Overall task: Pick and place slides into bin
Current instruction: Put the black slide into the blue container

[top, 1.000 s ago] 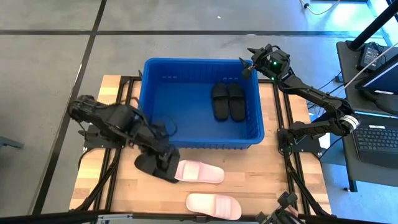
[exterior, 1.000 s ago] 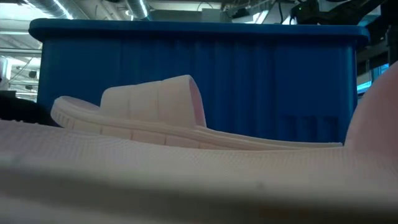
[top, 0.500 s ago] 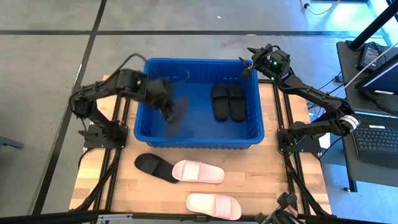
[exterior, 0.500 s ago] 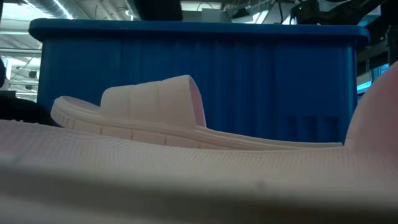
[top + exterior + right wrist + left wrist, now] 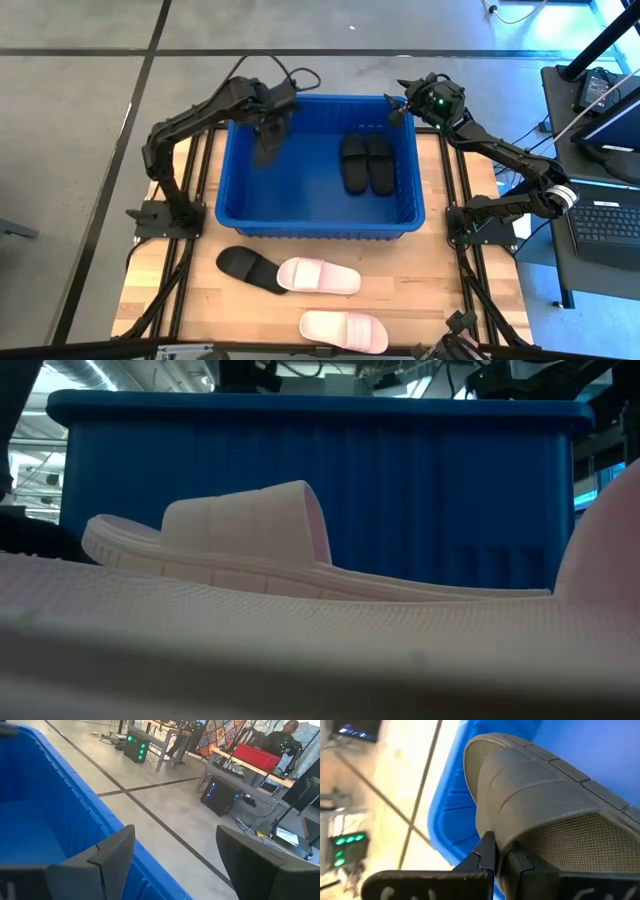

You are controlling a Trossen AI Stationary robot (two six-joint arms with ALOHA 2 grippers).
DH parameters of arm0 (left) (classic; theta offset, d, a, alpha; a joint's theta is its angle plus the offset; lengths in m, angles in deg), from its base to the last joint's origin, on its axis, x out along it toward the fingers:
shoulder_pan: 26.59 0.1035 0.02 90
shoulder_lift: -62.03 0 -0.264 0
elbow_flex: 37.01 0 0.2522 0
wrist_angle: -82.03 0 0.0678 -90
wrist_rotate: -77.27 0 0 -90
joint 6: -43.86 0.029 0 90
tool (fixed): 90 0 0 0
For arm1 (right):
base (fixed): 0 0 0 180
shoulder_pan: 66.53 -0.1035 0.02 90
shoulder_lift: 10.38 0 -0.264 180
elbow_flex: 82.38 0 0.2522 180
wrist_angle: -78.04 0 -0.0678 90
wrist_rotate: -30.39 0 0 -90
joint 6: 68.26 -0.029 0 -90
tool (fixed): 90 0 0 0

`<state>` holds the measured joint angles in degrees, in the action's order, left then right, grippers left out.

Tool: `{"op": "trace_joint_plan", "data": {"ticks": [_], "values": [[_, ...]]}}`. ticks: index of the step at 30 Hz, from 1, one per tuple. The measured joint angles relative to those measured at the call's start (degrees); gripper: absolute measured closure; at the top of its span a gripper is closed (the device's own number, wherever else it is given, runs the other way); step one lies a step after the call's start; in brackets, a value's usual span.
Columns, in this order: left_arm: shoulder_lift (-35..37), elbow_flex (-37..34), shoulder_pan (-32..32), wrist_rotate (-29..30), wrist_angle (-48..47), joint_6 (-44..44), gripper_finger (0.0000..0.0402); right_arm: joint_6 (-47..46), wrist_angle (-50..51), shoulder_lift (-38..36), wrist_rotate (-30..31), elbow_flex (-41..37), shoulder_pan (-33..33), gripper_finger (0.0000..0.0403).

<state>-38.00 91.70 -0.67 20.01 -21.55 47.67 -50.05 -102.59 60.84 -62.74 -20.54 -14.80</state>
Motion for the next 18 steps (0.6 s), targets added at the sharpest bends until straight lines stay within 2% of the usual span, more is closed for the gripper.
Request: {"op": "trace_joint_plan", "data": {"ticks": [4, 8, 13, 18], "values": [[0.5, -4.4, 2.0, 1.4, 0.1, -1.8, 0.0400, 0.1, 0.1, 0.0, 0.0, 0.0, 0.0, 0.0124], [1.5, -12.6, 2.1, 3.0, 1.0, -3.3, 0.0400, 0.0, 0.1, 0.0, 0.2, 0.0, 0.0, 0.0124], [1.5, -22.9, 1.9, 5.2, 7.6, -3.8, 0.0400, 0.1, 0.1, 0.0, 0.5, 0.0, 0.0, 0.0124], [1.5, -31.9, 3.2, 5.7, 18.5, -0.5, 0.0400, 0.0, 0.0, 0.0, 0.5, 0.0, 0.0, 0.0124]]}}
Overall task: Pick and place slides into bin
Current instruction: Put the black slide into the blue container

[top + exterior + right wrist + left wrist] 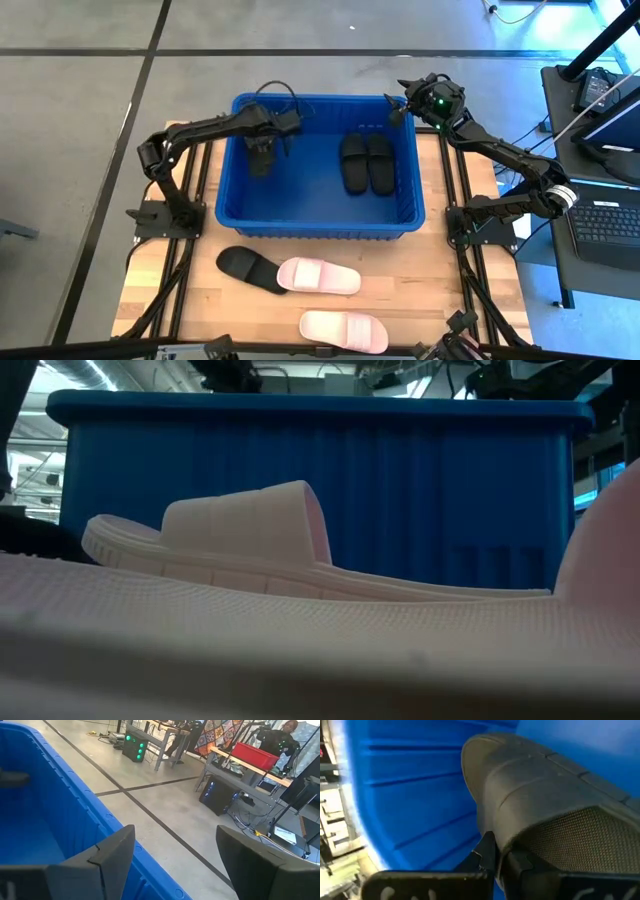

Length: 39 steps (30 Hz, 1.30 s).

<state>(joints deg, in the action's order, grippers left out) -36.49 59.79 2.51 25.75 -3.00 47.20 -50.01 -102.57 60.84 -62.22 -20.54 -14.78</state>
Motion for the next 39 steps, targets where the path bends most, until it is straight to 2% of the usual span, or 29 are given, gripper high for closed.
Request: {"op": "trace_joint_plan", "data": {"ticks": [7, 14, 25, 30, 35, 39], "values": [[0.0, -8.8, 2.0, 2.6, 9.8, 3.2, 0.0400, -0.5, 0.0, 0.0, 0.0, 0.0, 0.0, 0.0124], [0.1, -13.4, 3.5, 3.7, 17.3, 8.7, 0.0400, -3.0, -0.2, 0.0, 0.0, 0.0, 0.0, 0.0124], [0.1, -14.3, 4.5, 0.9, 18.4, 9.4, 0.0397, -3.2, -0.9, 0.0, 0.1, 0.0, 0.0, 0.0124], [-0.1, -14.3, 5.6, -3.9, 18.4, 8.2, 0.0397, -3.2, -0.9, 0.0, 0.0, 0.0, 0.0, 0.0124], [-1.5, -14.3, 5.9, -3.8, 18.4, 7.8, 0.0398, -3.2, -0.9, 0.0, 0.0, 0.0, 0.0, 0.0124], [-3.8, -14.3, 6.0, -5.9, 18.4, 7.8, 0.0395, -3.2, -0.9, 0.0, 0.0, 0.0, 0.0, 0.0124]]}}
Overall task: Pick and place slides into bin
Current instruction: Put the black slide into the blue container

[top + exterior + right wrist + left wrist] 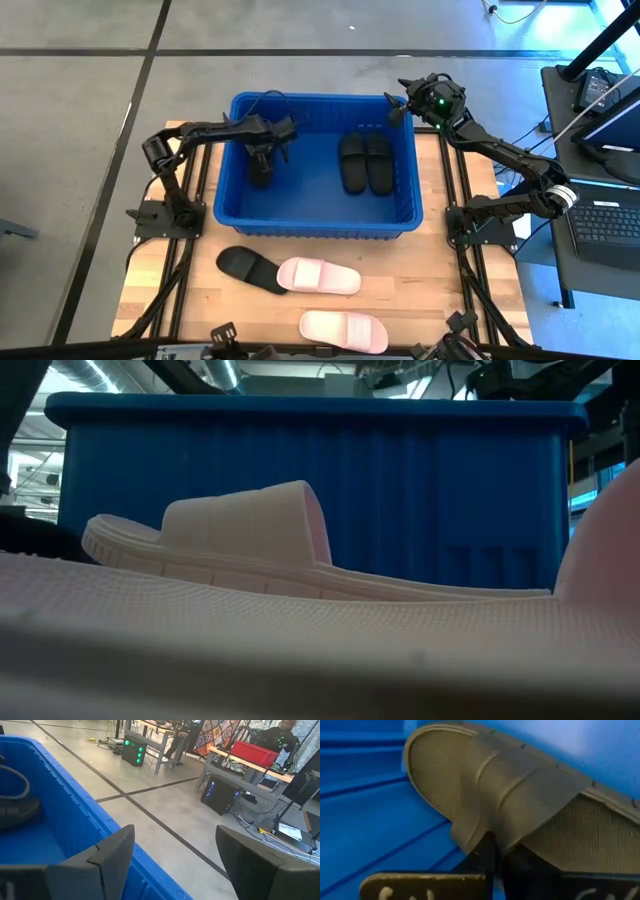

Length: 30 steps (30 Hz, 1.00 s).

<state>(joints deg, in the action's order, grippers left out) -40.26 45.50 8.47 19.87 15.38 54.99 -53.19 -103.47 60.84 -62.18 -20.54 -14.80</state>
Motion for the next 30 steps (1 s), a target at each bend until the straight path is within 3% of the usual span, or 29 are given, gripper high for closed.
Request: {"op": "trace_joint_plan", "data": {"ticks": [30], "values": [[-2.8, 2.3, -2.0, 0.7, -7.0, -0.2, 0.0373, 0.4, 0.0, 0.0, 0.0, 0.0, 0.0, 0.0124]]}}
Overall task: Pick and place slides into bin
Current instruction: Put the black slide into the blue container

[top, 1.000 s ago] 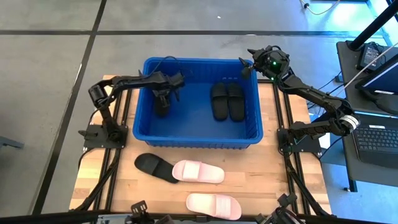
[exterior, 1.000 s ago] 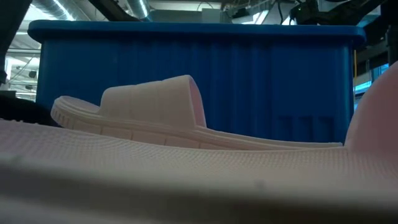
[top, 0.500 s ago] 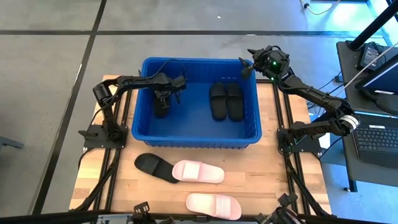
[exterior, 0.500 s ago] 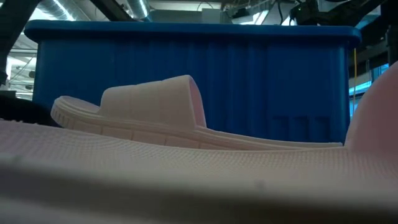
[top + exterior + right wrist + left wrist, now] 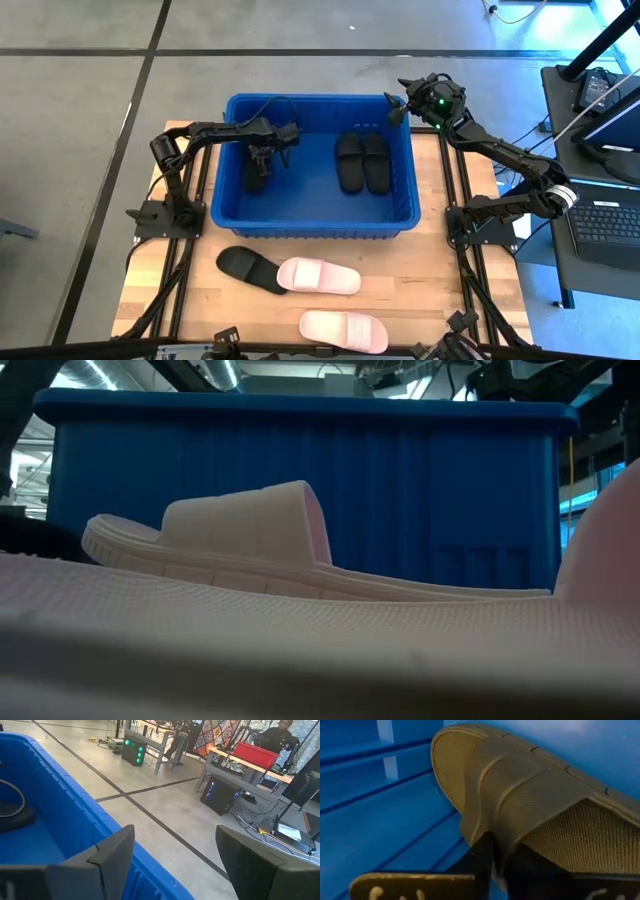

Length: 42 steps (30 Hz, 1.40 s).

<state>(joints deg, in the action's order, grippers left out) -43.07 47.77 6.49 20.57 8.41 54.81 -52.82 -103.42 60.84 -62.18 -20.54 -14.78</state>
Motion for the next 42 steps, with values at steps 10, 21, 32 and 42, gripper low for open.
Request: {"op": "trace_joint_plan", "data": {"ticks": [10, 21, 32, 42], "values": [[0.0, 0.0, -0.6, 0.0, -0.1, -0.1, 0.0361, 0.0, 0.0, 0.0, 0.0, 0.0, 0.0, 0.0124], [0.1, 0.0, -0.6, 0.0, -0.9, -0.3, 0.0329, 0.2, 0.0, 0.0, 0.0, 0.0, 0.0, 0.0124], [0.1, 0.0, -0.6, -0.1, -1.4, -1.8, 0.0245, 0.2, 0.0, 0.0, 0.0, 0.0, 0.0, 0.0124], [0.1, 0.0, -0.6, -1.4, -4.3, -5.4, 0.0191, 0.2, 0.0, 0.0, 0.0, 0.0, 0.0, 0.0124]]}}
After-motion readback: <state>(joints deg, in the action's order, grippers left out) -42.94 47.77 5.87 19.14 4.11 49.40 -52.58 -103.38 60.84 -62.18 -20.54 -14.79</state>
